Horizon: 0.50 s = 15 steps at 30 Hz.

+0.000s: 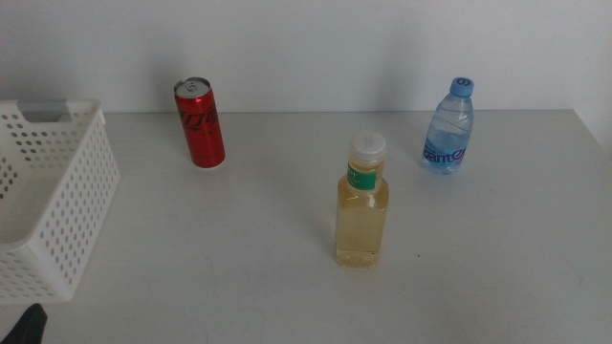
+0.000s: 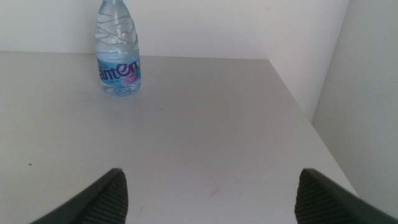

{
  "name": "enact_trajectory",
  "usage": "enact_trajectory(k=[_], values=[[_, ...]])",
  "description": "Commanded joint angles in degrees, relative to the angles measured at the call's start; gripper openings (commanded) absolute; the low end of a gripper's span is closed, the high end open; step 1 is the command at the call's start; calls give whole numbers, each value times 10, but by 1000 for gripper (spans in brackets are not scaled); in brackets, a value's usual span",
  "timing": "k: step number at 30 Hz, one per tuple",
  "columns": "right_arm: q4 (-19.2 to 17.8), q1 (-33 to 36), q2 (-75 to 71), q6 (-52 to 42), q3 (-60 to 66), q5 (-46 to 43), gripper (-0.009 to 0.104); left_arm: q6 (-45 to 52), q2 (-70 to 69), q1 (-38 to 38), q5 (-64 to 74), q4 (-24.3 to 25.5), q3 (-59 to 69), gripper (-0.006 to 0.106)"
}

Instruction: Use arms to grab the bottles and put them into the dustbin to the left of the table.

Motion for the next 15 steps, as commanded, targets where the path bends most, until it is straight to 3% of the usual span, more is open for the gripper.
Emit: enact_trajectory(k=[1,7,15], values=[[-3,-2,-13,-7,-6,-42,70,-9,25,0,-97,-6,1,92],[-3,-2,-13,-7,-6,-42,70,-7,201,-38,-341,14,1,92],[-3,-2,-12,-7,-6,-42,70,-7,543,-102,-678,11,1,92]])
